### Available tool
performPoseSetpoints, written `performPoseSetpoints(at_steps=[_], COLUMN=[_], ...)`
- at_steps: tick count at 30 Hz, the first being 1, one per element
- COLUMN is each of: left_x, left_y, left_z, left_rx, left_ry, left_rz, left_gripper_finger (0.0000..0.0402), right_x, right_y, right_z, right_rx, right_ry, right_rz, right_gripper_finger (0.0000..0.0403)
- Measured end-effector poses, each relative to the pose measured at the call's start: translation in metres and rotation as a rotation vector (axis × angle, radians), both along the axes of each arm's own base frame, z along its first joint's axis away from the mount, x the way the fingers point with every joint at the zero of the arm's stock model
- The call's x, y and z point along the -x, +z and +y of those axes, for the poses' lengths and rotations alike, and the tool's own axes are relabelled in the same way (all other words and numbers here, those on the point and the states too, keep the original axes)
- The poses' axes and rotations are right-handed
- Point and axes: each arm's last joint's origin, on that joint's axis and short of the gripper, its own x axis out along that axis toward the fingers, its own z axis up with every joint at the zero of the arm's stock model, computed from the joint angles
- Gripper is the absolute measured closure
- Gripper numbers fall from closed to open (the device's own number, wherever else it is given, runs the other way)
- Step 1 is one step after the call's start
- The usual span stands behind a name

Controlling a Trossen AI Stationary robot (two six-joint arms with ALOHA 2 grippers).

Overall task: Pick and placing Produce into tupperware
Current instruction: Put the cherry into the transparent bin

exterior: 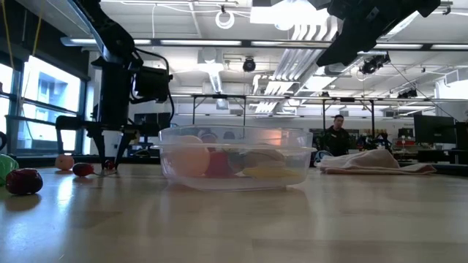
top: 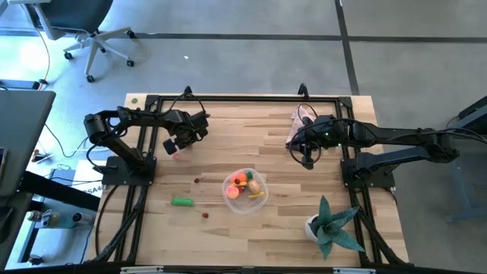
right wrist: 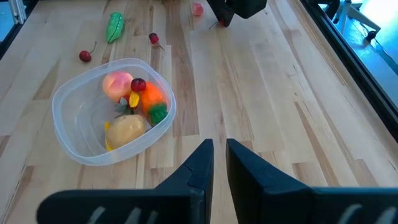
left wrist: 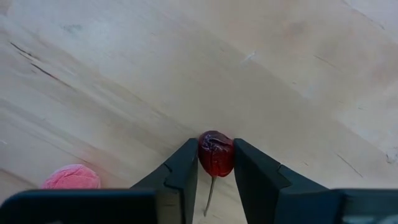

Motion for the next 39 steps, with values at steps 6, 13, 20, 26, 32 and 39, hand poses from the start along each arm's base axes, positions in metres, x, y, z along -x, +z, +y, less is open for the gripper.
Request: performPoseSetpoints(at_steps=[6,13,20,26,32,39], left_x=[0.000,0.000,0.000,-0.002,-0.008,-0.018], left_y=[0.000,0.000,0.000,0.003,0.009,0.020], left_z=[0.000,0.000,0.000,0.001,0.004,0.007], left_rx=[0.002,0.003,-0.001,-0.002,0.000,0.007], left_ry=[0.000,-0.002,-0.004,-0.013,-0.040,-0.136], left_rz=[0.000,-0.001,-0.006,-0.010,-0.028,-0.068], left_gripper_finger=[0.0323,0.0326,0.0326,0.0326,0.0326,0.0326], right_x=[0.000,0.000,0.000,0.000,0.000,0.000], right_y=[0.000,0.000,0.000,0.000,0.000,0.000], right_z=[0.000,0.000,0.000,0.000,0.000,0.000], right_rx=[0.000,0.000,0.000,0.000,0.000,0.000], right_ry=[0.000,0.001,0.000,0.000,0.000,0.000], right_rz=[0.000,0.000,0.000,0.000,0.000,0.000], right_gripper_finger=[0.0371,0.0371,0.0371,0.0371,0.0371,0.0371])
